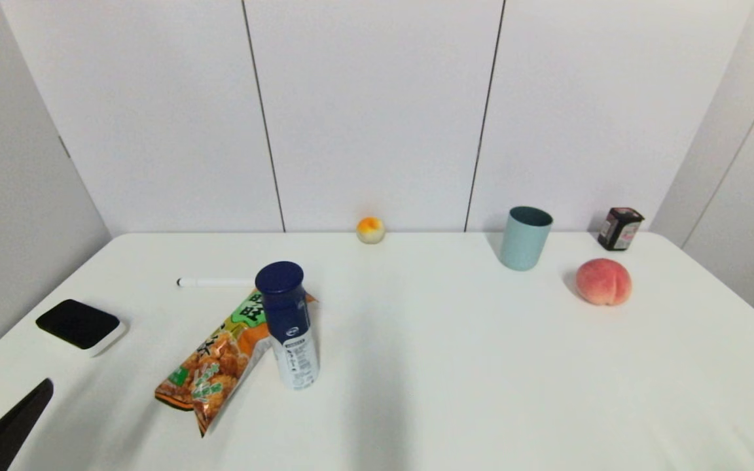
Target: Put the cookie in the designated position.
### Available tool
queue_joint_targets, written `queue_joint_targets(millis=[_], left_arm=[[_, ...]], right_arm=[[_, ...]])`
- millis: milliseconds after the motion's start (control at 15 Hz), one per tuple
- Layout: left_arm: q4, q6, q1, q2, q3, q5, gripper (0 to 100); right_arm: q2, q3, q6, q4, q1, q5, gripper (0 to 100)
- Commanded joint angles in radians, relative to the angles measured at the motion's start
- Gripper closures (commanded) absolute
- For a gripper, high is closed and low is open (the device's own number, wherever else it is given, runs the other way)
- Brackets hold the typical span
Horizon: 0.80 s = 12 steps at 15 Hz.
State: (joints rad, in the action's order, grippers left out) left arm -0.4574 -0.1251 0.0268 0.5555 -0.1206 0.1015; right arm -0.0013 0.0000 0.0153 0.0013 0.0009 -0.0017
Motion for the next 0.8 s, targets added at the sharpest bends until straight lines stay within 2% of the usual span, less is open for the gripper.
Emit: queue_joint_targets(millis=[67, 200, 400, 600, 800], left_arm=[[0.298, -0.031, -0.019, -0.488, 0.121, 0.003, 0], [0.445, -0.07, -0.019, -0.556, 0.121, -0.034, 0], [0.453, -0.062, -0.019, -0.557, 0.122, -0.036, 0], [0.457, 0.122, -0.019, -0.557, 0.122, -0.095, 0], [0.456, 0.134, -0.019, -0.557, 0.122, -0.108, 0]], right_arm=[[0.0, 0.002, 0.0, -0.001, 0.001, 0.0, 0], [0.0, 0.002, 0.0, -0.001, -0.001, 0.0, 0], [0.0, 0.002, 0.0, 0.0, 0.001, 0.0, 0], [0.0, 0.002, 0.0, 0.0, 0.001, 0.0, 0], [0.0, 0.002, 0.0, 0.0, 0.001, 0.0, 0]])
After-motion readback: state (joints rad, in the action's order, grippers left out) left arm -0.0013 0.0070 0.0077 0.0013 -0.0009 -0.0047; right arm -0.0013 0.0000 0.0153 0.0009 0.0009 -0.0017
